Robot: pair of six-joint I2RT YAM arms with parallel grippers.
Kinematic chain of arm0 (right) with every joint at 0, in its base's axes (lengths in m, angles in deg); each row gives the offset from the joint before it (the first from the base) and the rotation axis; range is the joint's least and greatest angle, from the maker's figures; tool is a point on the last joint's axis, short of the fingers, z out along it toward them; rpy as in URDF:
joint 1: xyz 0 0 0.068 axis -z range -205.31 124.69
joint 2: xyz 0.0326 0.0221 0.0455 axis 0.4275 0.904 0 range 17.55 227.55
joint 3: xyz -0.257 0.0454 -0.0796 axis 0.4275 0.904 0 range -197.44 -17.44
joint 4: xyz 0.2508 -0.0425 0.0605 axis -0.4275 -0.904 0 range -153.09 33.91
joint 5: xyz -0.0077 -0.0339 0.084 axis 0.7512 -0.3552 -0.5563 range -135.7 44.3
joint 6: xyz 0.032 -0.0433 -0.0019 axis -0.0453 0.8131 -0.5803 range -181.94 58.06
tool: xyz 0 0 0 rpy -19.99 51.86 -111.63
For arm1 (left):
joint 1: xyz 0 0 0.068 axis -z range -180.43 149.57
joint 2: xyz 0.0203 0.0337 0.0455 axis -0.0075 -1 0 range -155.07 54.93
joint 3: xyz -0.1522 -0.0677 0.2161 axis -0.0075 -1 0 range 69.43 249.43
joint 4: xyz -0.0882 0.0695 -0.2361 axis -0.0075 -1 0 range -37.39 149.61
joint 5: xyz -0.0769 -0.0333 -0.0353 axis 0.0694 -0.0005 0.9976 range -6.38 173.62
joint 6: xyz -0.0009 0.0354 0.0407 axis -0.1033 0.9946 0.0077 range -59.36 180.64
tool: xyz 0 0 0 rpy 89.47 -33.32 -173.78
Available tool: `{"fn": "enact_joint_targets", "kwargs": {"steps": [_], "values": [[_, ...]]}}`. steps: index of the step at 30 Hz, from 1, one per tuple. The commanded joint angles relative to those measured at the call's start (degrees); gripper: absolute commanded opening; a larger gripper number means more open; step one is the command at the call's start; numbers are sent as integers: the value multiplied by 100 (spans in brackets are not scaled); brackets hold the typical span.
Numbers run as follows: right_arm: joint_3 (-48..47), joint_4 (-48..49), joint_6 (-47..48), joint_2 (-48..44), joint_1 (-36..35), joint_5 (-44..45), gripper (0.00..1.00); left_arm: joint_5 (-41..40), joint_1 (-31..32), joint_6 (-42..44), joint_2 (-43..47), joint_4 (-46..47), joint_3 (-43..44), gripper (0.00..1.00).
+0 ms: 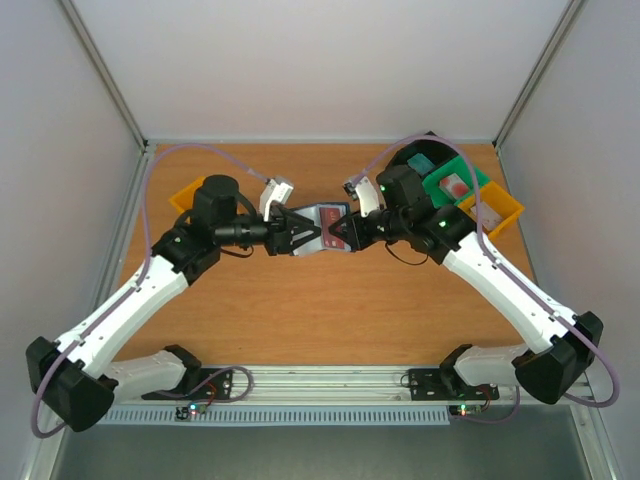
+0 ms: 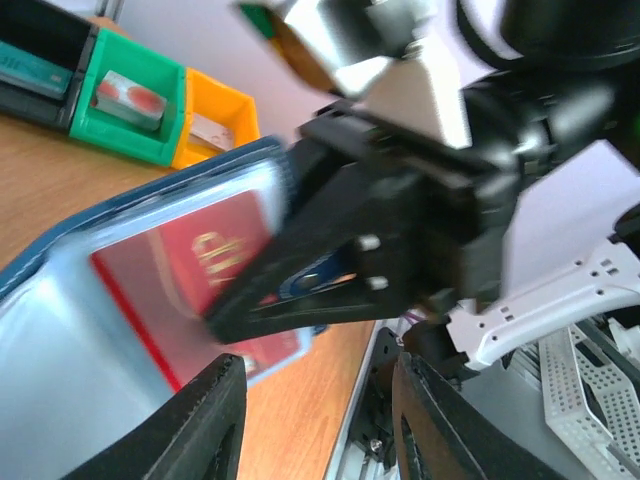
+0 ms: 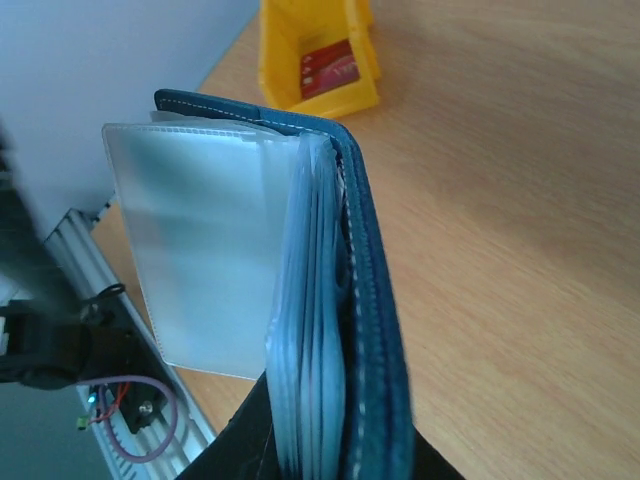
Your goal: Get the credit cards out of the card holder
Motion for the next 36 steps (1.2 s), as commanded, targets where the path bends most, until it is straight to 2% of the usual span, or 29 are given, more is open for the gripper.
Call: {"fn": "enact_joint_targets", "kwargs": {"steps": [1, 6, 13, 19, 24, 29, 32, 34, 36], "values": [[-76, 405, 280, -285, -36, -622, 1, -168, 42, -351, 14, 1054, -366, 39], [-55, 745, 357, -458, -38, -1056, 1, -415, 45, -398, 216, 1007, -731, 36], [69, 1091, 654, -668, -38, -2016, 1, -324, 45, -102, 446, 1015, -940, 34], [237, 1397, 796, -758, -38, -2848, 1, 299, 127, 123, 550, 1835, -1001, 30], [306, 1386, 1005, -775, -38, -3049, 2, 840, 299, 136, 587, 2440, -1044, 24], [289, 1459, 964, -611, -34, -3072, 4, 710, 598, 63, 515, 2704, -994, 20], [356, 1611, 919, -646, -38, -3036, 5, 731, 651, 26, 567, 2666, -939, 13], [366, 1589, 923, -635, -38, -3027, 5, 629, 646, 15, 641, 2611, -931, 2], [351, 1558, 888, -610, -34, -3083, 5, 568, 643, -6, 713, 2596, -943, 0]]}}
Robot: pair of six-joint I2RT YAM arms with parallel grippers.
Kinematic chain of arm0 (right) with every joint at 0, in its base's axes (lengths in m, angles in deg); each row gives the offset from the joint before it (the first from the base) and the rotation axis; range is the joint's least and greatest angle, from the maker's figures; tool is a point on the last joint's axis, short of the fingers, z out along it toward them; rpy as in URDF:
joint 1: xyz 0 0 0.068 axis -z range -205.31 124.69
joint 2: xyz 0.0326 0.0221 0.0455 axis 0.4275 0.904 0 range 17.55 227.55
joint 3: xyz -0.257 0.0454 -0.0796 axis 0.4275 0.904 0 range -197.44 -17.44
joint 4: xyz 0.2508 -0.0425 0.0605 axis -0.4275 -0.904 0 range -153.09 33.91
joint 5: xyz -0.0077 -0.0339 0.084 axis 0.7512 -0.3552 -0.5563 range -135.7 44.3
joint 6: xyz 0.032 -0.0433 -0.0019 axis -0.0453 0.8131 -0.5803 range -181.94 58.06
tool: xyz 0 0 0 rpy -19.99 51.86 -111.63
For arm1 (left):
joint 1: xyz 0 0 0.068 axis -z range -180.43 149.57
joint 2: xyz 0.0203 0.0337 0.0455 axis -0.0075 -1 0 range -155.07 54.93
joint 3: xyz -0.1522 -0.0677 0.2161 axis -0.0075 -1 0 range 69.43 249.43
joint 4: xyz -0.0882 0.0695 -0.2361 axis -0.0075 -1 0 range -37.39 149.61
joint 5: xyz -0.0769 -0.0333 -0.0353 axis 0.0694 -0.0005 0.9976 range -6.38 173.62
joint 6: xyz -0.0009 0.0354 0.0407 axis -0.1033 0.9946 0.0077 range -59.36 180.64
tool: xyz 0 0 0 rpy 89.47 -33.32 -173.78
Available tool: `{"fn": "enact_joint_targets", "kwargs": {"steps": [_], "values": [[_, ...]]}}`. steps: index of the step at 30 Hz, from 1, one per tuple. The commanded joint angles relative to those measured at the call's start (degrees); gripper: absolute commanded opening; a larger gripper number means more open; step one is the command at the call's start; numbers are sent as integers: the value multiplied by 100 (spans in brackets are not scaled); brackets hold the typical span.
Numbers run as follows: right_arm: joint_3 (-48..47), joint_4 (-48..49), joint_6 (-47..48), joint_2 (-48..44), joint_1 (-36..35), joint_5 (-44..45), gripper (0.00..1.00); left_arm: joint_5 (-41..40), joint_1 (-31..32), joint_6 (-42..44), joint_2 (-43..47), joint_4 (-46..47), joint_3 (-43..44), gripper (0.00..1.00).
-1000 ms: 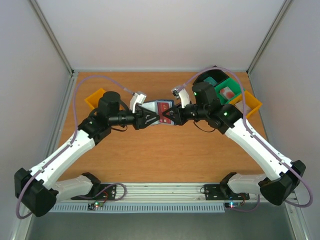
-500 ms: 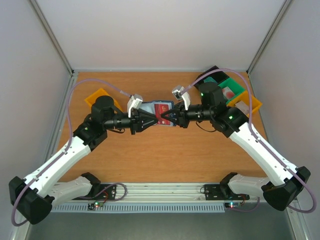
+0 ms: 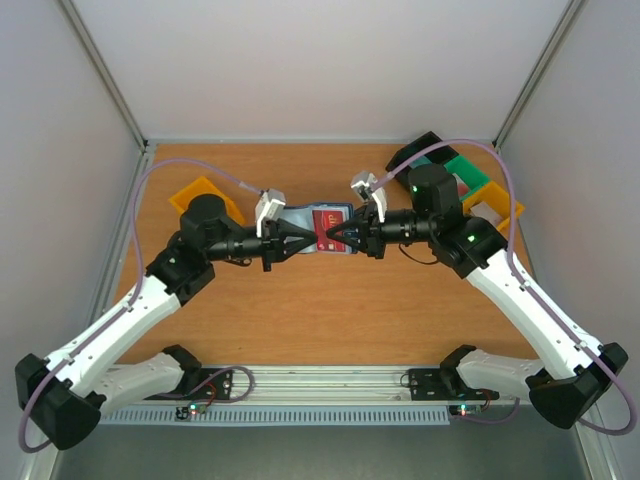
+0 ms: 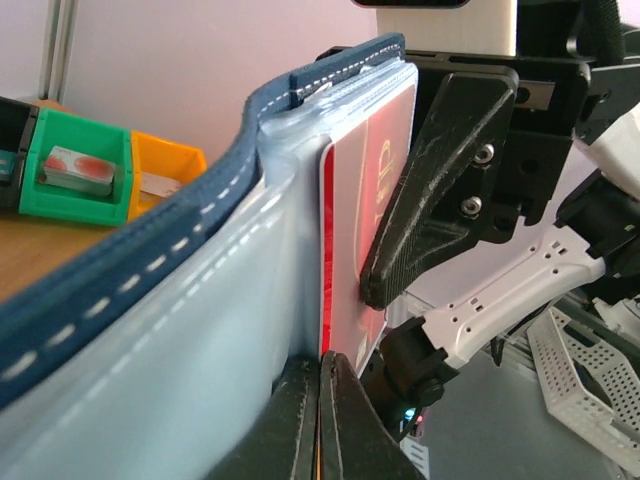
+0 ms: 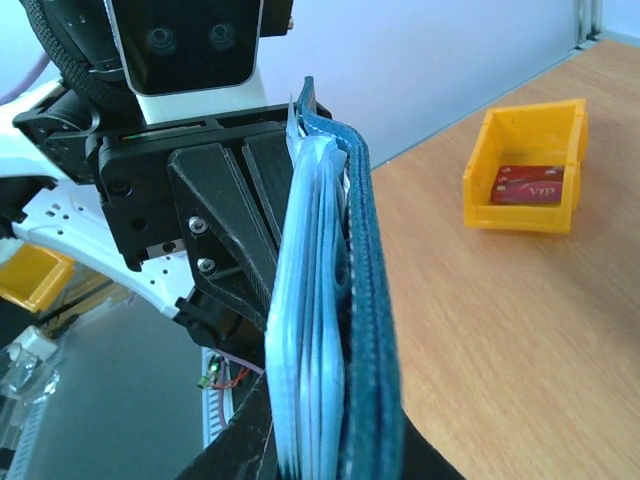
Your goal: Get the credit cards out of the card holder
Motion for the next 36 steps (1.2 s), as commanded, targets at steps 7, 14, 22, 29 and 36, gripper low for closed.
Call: {"fn": "enact_joint_targets", "kwargs": {"steps": [7, 14, 22, 29, 36], "values": [[255, 481, 137, -17, -251, -616, 23, 207, 373, 70, 365, 591, 27, 0], [185, 177, 210, -97, -117, -752, 34, -47, 262, 301, 575, 43, -50, 0], [181, -161, 291, -216, 109, -913, 41, -160, 88, 751, 672, -505, -83, 0], [195, -384, 422, -265, 229, -920, 29, -19, -5, 778, 719, -484, -99, 0], [155, -679, 539, -256, 379, -1029, 24, 52, -159, 1217, 826, -1009, -33, 0]]}}
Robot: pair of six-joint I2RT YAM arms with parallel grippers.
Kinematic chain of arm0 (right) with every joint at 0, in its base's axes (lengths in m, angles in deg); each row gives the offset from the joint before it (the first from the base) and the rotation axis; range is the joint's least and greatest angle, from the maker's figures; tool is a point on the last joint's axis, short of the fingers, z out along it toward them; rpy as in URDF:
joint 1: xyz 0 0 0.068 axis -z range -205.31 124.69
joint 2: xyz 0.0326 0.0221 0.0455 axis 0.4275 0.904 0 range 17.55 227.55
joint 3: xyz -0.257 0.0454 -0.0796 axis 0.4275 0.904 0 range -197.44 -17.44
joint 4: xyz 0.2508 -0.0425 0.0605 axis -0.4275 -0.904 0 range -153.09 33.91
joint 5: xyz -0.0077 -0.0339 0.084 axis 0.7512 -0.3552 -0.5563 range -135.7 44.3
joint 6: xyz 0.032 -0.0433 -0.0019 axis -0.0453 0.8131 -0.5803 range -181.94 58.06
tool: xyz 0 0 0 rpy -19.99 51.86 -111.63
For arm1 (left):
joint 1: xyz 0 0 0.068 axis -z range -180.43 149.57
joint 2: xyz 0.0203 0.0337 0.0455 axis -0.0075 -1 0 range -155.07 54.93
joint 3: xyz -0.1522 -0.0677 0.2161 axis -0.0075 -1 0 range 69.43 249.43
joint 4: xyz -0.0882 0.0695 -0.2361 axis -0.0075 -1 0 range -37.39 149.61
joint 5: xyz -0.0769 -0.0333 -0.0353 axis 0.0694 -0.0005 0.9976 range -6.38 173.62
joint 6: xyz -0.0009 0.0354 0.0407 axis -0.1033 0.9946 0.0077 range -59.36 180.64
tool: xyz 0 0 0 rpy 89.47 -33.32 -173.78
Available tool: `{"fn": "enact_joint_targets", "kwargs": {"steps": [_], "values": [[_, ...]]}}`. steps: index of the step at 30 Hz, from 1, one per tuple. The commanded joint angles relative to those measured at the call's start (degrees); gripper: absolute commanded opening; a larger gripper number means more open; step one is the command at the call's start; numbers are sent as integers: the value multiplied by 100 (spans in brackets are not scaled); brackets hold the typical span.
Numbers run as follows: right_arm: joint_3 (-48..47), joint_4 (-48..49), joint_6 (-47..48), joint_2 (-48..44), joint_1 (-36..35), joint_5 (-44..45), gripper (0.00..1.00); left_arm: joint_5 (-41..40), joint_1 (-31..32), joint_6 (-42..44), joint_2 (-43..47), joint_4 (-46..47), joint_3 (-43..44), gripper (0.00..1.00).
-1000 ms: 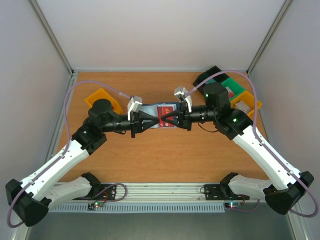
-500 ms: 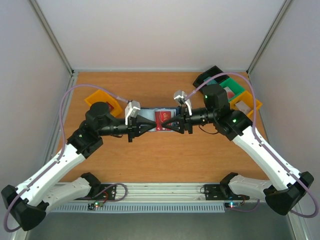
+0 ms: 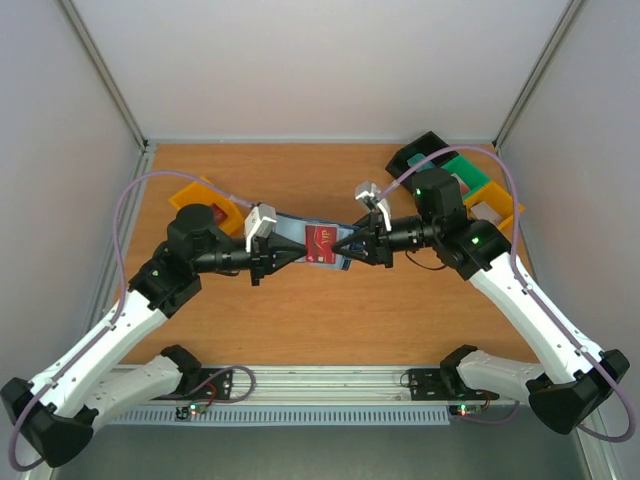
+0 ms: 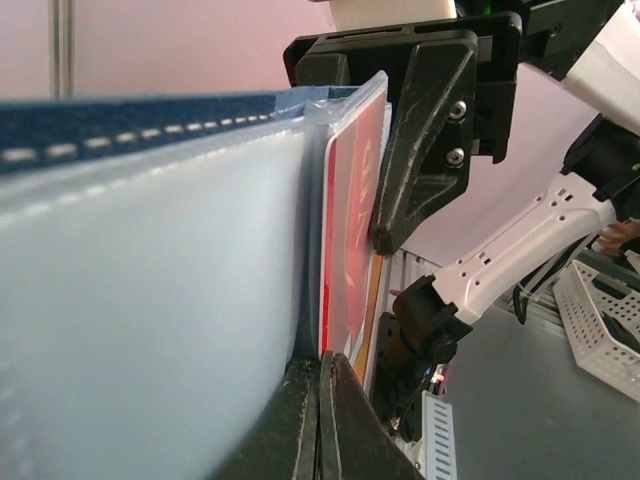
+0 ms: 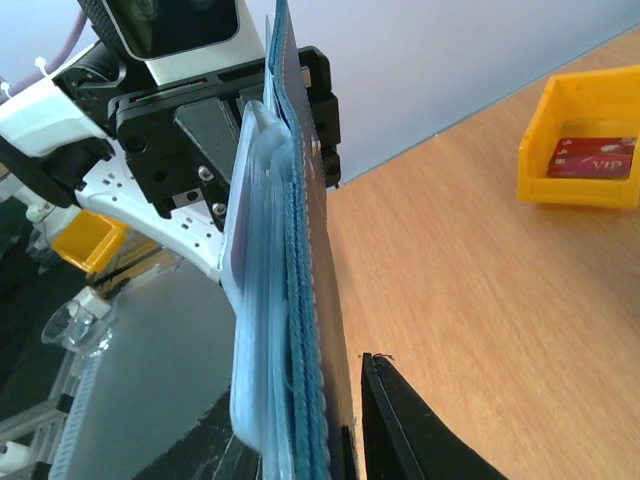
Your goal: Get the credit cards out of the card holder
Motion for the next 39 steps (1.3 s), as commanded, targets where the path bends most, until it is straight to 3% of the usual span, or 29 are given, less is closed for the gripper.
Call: {"fn": "enact_joint_targets", "kwargs": {"steps": [1, 3, 10, 18, 25, 26, 28, 31, 37, 39], "values": [[-48, -352, 208, -70, 85, -215, 24, 135, -149, 422, 180, -181, 27, 0], [-91, -429, 228, -22, 85, -293, 22, 161, -180, 494, 195, -226, 34, 0], [-208, -723, 439, 37, 90, -460, 2, 228, -256, 648, 196, -450, 88, 0], [-358, -1212, 802, 71, 89, -407, 1, 670, -435, 928, 211, -805, 157, 0], [-483, -1133, 689, 286, 90, -668, 1, 1012, -400, 577, 8, -239, 8, 0], [-486, -1140, 692, 298, 86, -690, 1, 973, -400, 503, -12, -245, 9, 3], [-480, -1132, 710, 286, 88, -740, 1, 946, -404, 432, 8, -255, -20, 22], [-486, -1147, 741, 302, 86, -856, 1, 927, -401, 354, 25, -162, -52, 34], [-555, -1246, 791, 365, 86, -1049, 1, 927, -401, 104, -121, 508, -105, 28], [-550, -1263, 816, 347, 86, -1057, 1, 1070, -369, -132, -174, 793, -139, 20]]}}
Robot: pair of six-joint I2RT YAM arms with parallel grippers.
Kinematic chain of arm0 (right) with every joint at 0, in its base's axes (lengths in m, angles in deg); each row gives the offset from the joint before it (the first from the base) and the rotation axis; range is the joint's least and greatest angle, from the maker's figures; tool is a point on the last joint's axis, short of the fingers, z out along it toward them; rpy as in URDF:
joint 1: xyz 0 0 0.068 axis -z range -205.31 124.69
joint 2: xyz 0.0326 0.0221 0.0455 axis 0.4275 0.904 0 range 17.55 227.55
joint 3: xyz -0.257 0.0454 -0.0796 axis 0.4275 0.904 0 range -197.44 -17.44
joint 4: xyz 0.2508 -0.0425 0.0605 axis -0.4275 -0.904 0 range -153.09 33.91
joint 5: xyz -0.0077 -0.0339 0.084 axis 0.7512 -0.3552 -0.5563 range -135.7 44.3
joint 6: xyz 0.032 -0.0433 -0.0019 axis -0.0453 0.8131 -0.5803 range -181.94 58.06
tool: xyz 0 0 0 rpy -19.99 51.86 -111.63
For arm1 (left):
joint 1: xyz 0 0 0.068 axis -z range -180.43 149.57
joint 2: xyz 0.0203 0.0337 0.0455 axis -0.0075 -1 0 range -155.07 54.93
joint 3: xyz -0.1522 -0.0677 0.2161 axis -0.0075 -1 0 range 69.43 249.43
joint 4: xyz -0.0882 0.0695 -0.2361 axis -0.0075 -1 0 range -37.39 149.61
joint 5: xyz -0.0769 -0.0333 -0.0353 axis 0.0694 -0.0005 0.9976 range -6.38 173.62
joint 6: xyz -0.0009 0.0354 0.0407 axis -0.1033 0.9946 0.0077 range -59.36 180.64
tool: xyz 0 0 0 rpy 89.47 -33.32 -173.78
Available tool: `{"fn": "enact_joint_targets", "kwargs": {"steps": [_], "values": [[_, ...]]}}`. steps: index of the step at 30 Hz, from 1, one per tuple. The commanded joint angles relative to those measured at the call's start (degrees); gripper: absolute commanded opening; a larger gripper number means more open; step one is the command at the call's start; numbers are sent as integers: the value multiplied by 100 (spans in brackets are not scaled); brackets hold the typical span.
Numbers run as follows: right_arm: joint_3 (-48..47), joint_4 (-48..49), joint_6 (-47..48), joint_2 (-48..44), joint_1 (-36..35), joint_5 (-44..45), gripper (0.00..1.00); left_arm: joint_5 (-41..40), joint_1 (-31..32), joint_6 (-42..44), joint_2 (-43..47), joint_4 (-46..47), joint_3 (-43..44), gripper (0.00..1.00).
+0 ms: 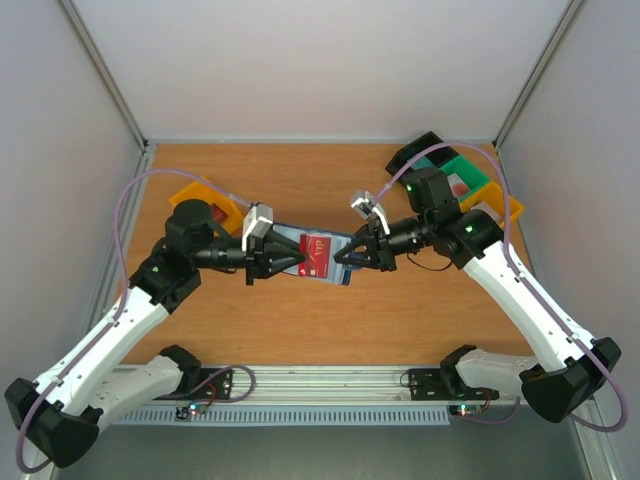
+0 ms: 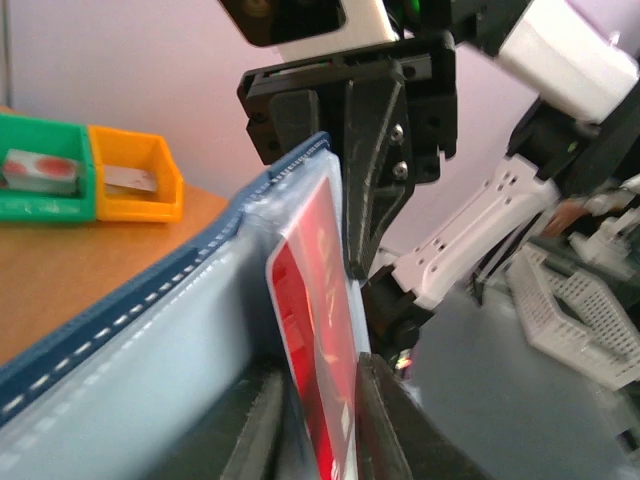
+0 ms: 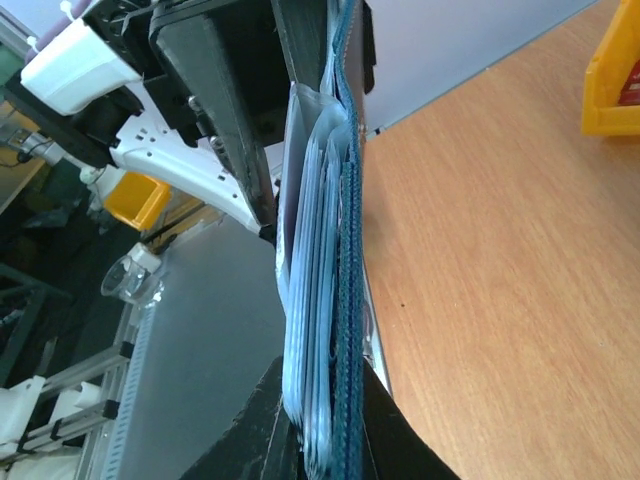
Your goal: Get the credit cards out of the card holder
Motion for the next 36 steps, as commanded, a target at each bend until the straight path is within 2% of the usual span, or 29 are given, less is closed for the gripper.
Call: {"fn": "enact_joint_targets", "kwargs": {"steps": [1, 2, 3, 11, 16, 20, 24, 29, 36], "values": [[-220, -32, 167, -49, 2, -457, 1, 179, 38, -426, -139, 955, -124, 13], [-205, -35, 188, -73, 2, -456, 1, 193, 39, -447, -127, 926, -116, 4], [-188, -28, 209, -97, 1, -457, 1, 191, 40, -440, -98, 804, -84, 1], [85, 72, 68, -130, 214, -241, 1, -239, -215, 342, 306, -1061, 204, 0], [433, 258, -293, -80, 592, -116, 1, -376, -507, 651, 301, -1601, 194, 0], [776, 345, -516, -29, 726, 142, 1, -543, -1076, 804, 163, -1779, 99, 0], [1189, 641, -815, 485, 728, 299, 1, -427, -1617, 814, 158, -1676, 12, 0], [1703, 1862, -1396, 1361, 568, 162, 1, -655, -1766, 860, 202, -1795, -71, 0], [1705, 2531, -1676, 2868, 473, 48, 1, -393, -1846, 777, -70, -2241, -131, 0]]}}
